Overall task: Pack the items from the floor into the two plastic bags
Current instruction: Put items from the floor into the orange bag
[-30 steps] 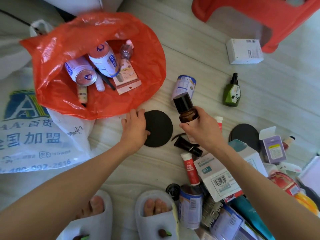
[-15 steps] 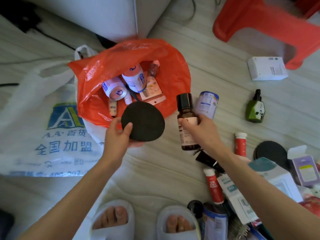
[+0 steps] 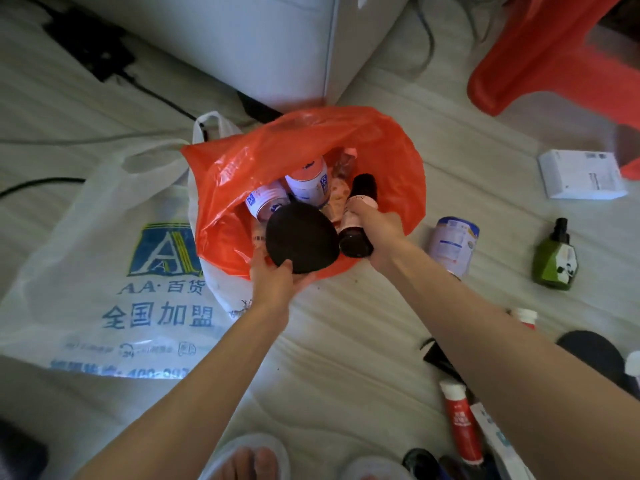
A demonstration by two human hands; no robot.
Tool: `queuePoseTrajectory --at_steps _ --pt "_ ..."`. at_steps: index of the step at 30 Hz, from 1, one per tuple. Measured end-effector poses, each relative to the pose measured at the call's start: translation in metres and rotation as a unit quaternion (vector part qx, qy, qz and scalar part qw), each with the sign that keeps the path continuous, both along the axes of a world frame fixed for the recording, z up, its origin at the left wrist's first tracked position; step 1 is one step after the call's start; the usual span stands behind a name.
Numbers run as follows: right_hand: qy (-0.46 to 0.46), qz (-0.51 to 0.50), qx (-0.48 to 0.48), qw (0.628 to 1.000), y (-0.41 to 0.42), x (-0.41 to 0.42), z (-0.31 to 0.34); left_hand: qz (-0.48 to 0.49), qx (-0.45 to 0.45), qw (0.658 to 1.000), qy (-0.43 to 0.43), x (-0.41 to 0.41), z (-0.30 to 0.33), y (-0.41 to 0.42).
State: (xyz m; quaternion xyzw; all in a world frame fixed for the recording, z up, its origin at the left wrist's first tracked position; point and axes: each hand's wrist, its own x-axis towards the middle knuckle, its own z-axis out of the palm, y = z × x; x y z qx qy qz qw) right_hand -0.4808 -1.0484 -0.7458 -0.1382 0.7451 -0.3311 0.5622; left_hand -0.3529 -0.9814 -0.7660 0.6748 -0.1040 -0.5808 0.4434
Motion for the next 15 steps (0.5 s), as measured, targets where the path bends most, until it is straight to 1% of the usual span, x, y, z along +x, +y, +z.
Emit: queuePoseTrajectory --at_steps 3,5,7,9,11,13,15 --pt "-0.021 -0.031 -0.023 0.999 -0.004 0.004 -0.005 0.006 0.046 0.999 -0.011 -0.004 -0.005 -0.007" --pt "-0.045 -0.031 -0.041 0.998 -0.007 0.002 -0.003 -0.029 0.048 0.998 -0.024 -0.006 -0.005 -0.007" --pt "-0.049 -0.012 -0.055 0.997 -0.008 -0.001 -0.002 -0.073 0.055 0.995 -0.039 -0.003 -0.003 -0.001" --pt "-0.019 0.024 -0.072 0.997 0.0 -0.004 0.002 -0.105 0.066 0.991 -0.053 0.004 -0.004 0.007" --pt "0.046 0.073 -0.082 0.993 0.015 -0.009 -0.003 -0.127 0.072 0.986 -0.085 0.011 -0.003 0.015" --pt "0.107 0.102 -0.061 0.987 0.031 -0.02 -0.012 -0.146 0.059 0.976 -0.148 0.017 0.002 0.024" --pt "0.142 0.1 -0.034 0.984 0.038 -0.033 -0.016 -0.139 0.029 0.965 -0.219 0.024 0.009 0.035"
